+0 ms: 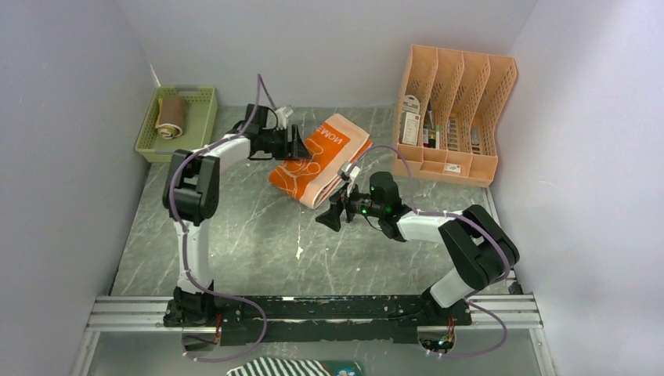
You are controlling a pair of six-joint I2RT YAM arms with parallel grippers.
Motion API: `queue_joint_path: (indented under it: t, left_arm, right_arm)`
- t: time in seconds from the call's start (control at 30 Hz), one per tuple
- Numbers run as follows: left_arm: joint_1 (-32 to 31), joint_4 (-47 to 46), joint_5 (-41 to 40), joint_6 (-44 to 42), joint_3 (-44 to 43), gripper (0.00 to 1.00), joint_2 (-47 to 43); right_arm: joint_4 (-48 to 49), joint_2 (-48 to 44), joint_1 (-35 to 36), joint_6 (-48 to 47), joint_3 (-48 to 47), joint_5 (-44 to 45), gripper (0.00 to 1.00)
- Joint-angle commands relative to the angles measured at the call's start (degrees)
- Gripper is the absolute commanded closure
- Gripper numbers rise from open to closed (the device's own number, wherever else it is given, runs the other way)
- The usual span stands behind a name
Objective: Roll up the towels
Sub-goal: Roll the towel at the center of the board.
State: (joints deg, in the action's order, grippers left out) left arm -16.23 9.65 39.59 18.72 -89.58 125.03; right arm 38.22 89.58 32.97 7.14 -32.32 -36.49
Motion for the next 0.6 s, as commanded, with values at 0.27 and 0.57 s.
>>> queue_joint_path:
  t: [0.27,0.57]
  left_arm:
    - [8.3,-11.1,-0.6,4.7,16.3,0.28,-17.5]
    - [8.2,-10.9,-3.7,2.0,19.7,0.44,-14.0]
  right_arm:
    - [-1.8,13.1,0.2,1.3,-17.1,9.0,0.78]
    - [-9.6,25.0,1.5,-1.8,-29.0,16.5,0.98]
